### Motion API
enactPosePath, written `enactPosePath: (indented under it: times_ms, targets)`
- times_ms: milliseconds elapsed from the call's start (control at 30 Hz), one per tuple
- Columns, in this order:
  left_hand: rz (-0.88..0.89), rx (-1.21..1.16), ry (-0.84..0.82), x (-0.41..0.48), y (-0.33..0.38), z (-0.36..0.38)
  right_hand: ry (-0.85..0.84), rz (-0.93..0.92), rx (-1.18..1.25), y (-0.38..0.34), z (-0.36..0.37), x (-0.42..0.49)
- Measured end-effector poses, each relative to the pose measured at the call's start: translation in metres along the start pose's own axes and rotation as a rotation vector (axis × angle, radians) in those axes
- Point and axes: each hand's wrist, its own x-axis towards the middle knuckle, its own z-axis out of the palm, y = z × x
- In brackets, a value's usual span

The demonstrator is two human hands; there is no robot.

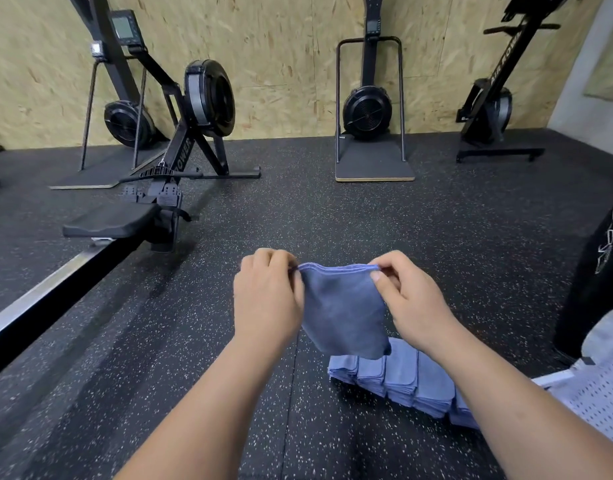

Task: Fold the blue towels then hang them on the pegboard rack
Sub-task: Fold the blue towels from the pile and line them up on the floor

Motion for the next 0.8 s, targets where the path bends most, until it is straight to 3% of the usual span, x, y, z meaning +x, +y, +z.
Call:
enactPosePath:
  times_ms: [100,200,300,467,800]
  targets:
    - [0.185,-0.347,-0.244,-0.004,0.008,-0.002,-0.079,-0.096,0.013,-0.009,0.001,-0.004]
    - [0.216,-0.478,-0.393,-0.009,0.020,0.002,-0.138,-0.131,0.051,-0.009,0.004,-0.005]
    - [0.142,-0.511,-0.337,-0.012,0.024,0.005,-0.181,-0.043,0.162,-0.001,0.002,-0.004]
    - [0.058,-0.610,-0.248,-0.011,0.025,-0.004,-0.504,0.087,0.119,0.019,-0.005,-0.008]
    - [-0.110,-0.748,0.029,0.000,0.007,-0.016,-0.423,0.110,-0.410,0.044,-0.017,-0.005]
